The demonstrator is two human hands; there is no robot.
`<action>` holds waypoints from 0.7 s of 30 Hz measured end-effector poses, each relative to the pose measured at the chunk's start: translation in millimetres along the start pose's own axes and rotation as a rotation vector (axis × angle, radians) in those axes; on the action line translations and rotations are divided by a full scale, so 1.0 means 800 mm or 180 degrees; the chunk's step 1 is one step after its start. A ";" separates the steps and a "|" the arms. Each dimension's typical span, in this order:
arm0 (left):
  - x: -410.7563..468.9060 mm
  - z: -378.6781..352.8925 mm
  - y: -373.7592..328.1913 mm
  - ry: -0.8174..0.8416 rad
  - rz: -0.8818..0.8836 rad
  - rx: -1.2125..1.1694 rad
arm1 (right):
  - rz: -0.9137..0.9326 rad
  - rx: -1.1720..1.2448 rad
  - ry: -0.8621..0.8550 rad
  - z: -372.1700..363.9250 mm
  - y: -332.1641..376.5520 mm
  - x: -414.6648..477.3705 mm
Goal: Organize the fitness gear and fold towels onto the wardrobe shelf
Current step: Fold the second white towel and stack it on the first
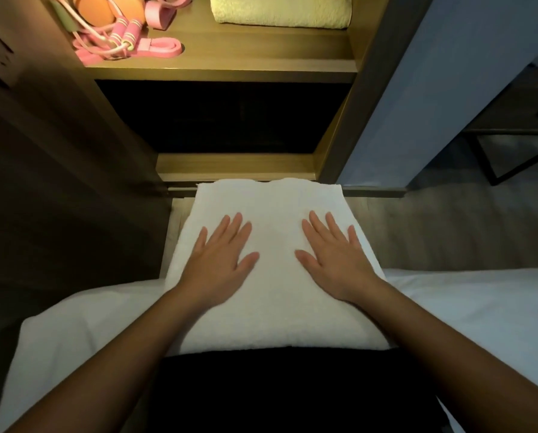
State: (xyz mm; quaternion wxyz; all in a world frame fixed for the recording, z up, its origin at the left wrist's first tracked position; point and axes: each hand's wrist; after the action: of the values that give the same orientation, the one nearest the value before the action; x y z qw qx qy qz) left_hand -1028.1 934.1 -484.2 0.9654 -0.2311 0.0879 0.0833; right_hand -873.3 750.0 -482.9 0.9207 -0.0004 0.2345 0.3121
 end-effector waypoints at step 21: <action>-0.069 -0.006 -0.021 0.0195 -0.0477 0.0394 | 0.0655 -0.0300 -0.0131 -0.011 -0.034 -0.091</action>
State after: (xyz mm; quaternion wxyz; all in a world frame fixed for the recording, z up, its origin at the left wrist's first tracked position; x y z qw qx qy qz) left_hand -1078.9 910.3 -469.7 0.9782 -0.1794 0.1048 -0.0018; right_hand -912.0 684.7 -462.7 0.8873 -0.0131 0.1994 0.4156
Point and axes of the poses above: each hand's wrist, its own x-axis towards the middle knuckle, its own z-axis out of the back of the hand, y = z × x, and after that the axes turned 15 degrees about -z, right-handed
